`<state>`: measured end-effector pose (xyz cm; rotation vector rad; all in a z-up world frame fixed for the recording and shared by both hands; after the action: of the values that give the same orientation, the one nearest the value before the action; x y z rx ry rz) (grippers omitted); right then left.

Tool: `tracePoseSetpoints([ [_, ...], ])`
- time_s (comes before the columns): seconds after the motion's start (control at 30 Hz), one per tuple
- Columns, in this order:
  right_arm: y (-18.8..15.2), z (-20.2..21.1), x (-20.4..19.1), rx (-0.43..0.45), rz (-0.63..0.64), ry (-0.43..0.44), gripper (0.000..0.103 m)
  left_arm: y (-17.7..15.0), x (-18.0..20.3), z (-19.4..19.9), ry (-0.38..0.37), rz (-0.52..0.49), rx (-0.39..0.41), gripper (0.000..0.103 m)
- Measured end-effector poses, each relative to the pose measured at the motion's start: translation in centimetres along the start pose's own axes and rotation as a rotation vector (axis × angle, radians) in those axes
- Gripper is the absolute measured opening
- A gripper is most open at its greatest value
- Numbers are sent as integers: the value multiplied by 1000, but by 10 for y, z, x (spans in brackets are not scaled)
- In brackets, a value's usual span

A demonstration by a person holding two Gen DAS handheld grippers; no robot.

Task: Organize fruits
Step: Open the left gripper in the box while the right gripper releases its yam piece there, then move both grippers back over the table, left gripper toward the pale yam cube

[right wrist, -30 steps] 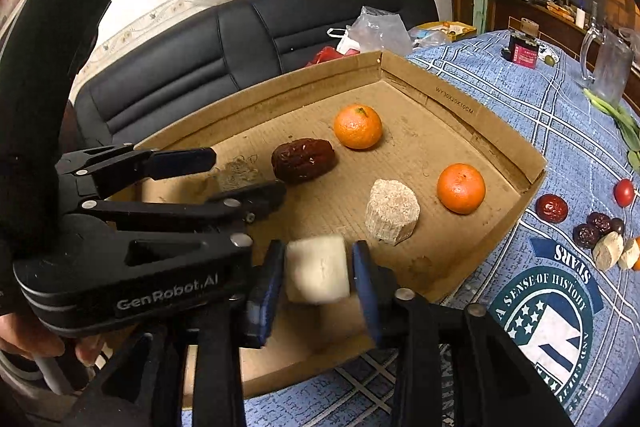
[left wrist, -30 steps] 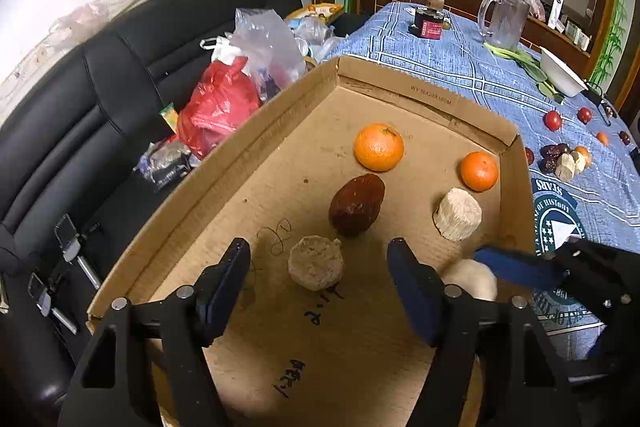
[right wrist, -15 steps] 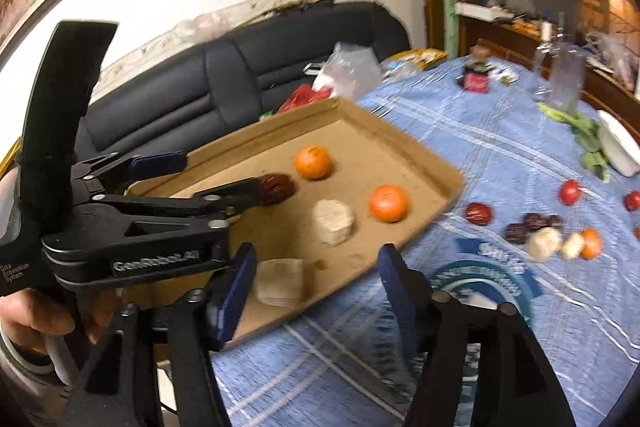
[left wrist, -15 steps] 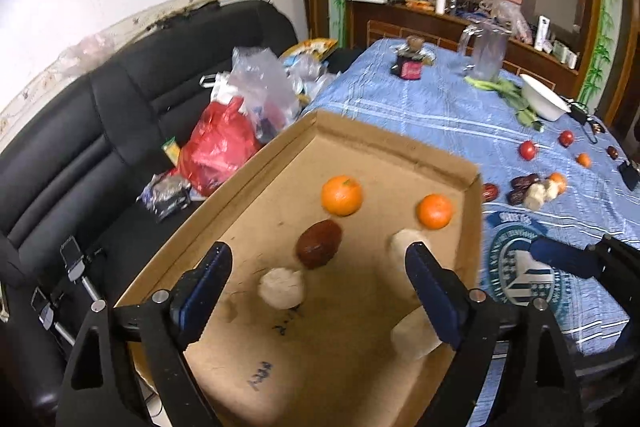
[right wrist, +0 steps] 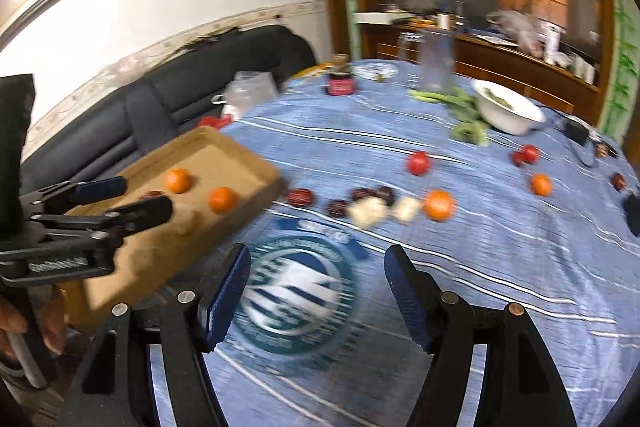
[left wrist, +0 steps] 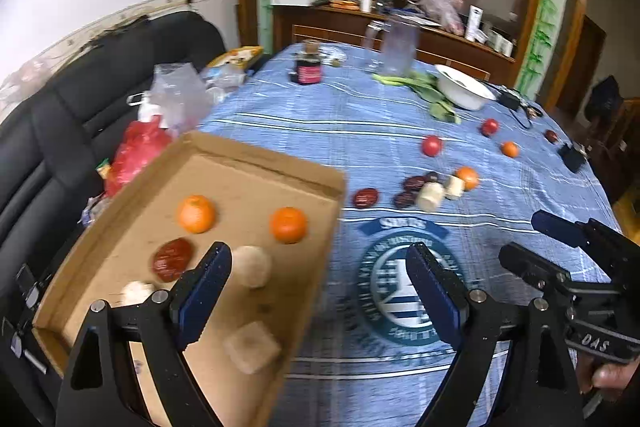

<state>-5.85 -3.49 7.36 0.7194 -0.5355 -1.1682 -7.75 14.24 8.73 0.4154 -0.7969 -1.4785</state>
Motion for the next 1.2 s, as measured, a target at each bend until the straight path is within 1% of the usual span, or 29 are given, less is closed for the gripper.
tracePoseSetpoints([
  [0.17,-7,-4,36,-12,-41,-46,74,4,21,-25,-59,-13,-42,88],
  [0.37,-11,-15,59,-31,-56,-71,74,9,48,-59,-103,-35,-101,88],
  [0.57,-11,-28,80,-53,-71,-73,74,11,61,-95,-88,-20,-144,88],
  [0.67,-10,-34,88,-63,-72,-78,74,13,66,-111,-87,-14,-156,88],
  [0.77,-9,-41,96,-71,-79,-81,74,16,70,-127,-68,-11,-164,88],
  [0.83,-9,-45,101,-73,-94,-71,74,18,71,-137,-73,-5,-175,88],
  [1.07,-7,-52,106,-79,-100,-59,74,21,71,-163,-59,-6,-204,88],
  [1.2,-4,-55,107,-84,-104,-58,74,23,66,-171,-54,7,-207,88],
])
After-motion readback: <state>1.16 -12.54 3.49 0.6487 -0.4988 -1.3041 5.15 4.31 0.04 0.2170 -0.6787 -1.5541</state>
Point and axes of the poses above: each gripper's, at about its wrist camera, not at the fingertips, and z roughly against the way its jaws point, x to its right, y to its top, the point moved 1 cm from there along -z, roughly the way its jaws point, and after that the axes turned 14 degrees about -y, right-handed, at the moved point
